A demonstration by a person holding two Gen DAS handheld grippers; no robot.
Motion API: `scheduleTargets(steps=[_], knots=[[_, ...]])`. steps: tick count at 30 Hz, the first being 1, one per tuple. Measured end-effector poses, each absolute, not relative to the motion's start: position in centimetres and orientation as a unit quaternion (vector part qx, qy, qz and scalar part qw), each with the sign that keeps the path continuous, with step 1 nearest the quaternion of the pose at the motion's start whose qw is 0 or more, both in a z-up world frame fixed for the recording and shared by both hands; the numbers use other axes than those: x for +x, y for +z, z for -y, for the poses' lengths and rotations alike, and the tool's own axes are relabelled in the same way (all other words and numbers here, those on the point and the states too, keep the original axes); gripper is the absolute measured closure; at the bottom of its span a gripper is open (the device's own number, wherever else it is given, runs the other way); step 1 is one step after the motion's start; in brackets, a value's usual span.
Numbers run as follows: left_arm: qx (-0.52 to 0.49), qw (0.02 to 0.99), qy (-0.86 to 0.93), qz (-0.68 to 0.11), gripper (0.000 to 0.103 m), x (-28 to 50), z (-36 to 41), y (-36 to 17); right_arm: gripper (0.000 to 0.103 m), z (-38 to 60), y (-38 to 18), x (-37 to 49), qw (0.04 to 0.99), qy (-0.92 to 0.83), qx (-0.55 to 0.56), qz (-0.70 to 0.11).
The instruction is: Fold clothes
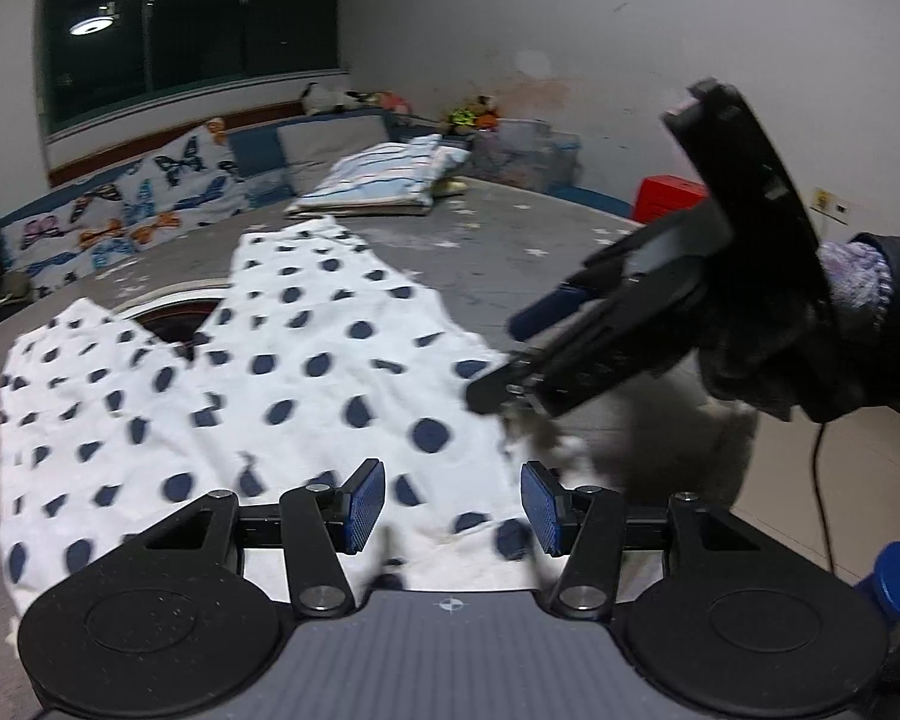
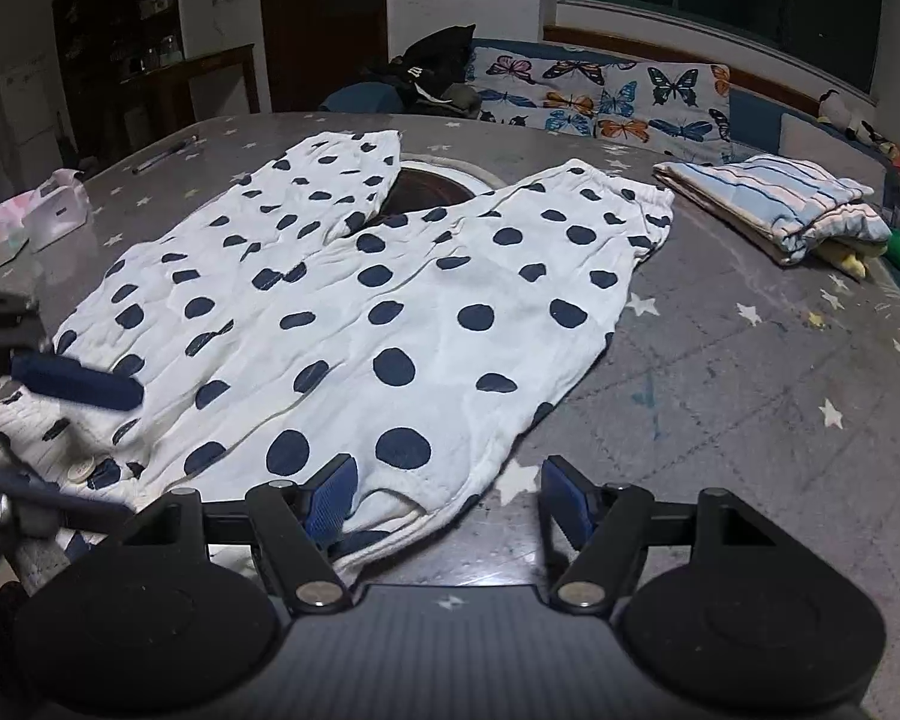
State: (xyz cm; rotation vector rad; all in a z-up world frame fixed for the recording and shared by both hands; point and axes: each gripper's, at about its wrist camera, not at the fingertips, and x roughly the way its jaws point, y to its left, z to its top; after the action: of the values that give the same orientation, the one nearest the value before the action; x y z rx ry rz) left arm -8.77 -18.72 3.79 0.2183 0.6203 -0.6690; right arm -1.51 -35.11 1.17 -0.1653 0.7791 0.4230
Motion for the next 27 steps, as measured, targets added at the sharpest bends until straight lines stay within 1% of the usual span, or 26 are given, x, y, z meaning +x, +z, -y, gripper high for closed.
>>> scheduleTargets(steps=[6, 17, 21, 27], knots=[[0.106, 0.881, -0.343, -0.309, 0.049, -8.8, 20.0, 3.3, 0.034, 36.3, 1.6, -1.3, 0.904, 0.203, -0.048, -0.374], [0.097, 0.855, -0.372, -0.347, 0.049, -8.3, 20.6, 1.8, 0.034, 37.1, 1.4, -1.1, 0.91, 0.182, -0.044, -0.371], [0.086, 0.852, -0.376, -0.354, 0.049, -8.1, 20.3, 1.9, 0.034, 36.9, 1.5, -0.9, 0.91, 0.182, -0.044, -0.369], [0.073, 0.862, -0.367, -0.341, 0.049, -8.1, 19.6, 3.1, 0.034, 37.0, 1.7, -0.8, 0.914, 0.178, -0.041, -0.363]])
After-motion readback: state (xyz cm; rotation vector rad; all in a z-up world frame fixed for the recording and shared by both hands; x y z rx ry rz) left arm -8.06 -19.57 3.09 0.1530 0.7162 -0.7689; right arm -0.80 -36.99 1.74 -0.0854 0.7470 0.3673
